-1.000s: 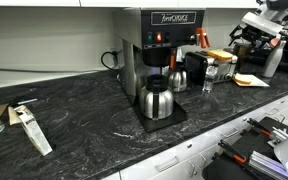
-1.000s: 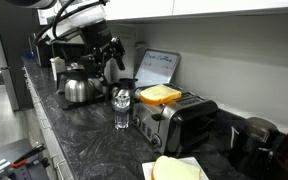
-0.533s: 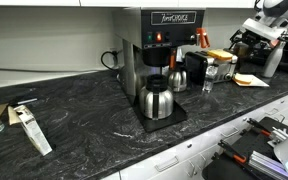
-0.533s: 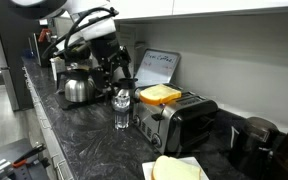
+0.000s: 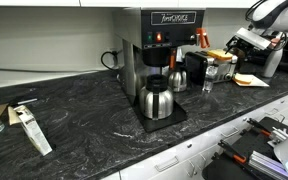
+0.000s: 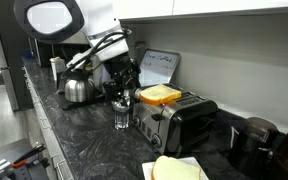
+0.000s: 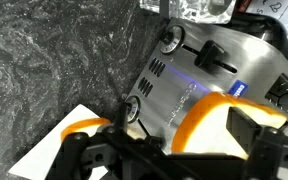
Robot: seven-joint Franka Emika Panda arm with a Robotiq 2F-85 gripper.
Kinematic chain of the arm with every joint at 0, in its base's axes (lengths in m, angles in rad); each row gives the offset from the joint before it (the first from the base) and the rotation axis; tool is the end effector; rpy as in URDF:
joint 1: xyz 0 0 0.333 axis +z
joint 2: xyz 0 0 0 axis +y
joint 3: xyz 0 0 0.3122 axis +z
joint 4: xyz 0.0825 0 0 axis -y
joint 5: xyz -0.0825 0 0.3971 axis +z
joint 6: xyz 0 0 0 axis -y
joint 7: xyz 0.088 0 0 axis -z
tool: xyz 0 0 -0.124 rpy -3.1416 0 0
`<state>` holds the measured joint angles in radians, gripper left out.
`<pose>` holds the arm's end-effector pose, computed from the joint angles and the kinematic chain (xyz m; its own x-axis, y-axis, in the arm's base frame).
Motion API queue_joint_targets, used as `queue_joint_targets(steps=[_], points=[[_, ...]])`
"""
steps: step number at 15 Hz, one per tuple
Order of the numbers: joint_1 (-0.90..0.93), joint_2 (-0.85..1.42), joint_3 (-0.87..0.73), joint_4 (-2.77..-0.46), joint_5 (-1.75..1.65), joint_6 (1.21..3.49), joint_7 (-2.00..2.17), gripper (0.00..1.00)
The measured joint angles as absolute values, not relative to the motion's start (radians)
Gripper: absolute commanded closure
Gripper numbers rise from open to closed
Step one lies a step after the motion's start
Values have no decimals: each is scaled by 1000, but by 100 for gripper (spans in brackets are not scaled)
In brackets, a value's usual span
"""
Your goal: Pick up the bread and put it in the toaster
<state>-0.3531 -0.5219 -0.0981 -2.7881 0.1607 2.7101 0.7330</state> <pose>0.3650 -0.1784 0.3781 0.2106 -0.9587 0.1912 -0.8743 -0.2722 -0.4019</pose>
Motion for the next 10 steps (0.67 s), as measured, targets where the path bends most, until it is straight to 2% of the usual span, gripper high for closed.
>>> queue_joint_targets(steps=[10], points=[[-308,-520,-131,-2778,247,2719,687,0]])
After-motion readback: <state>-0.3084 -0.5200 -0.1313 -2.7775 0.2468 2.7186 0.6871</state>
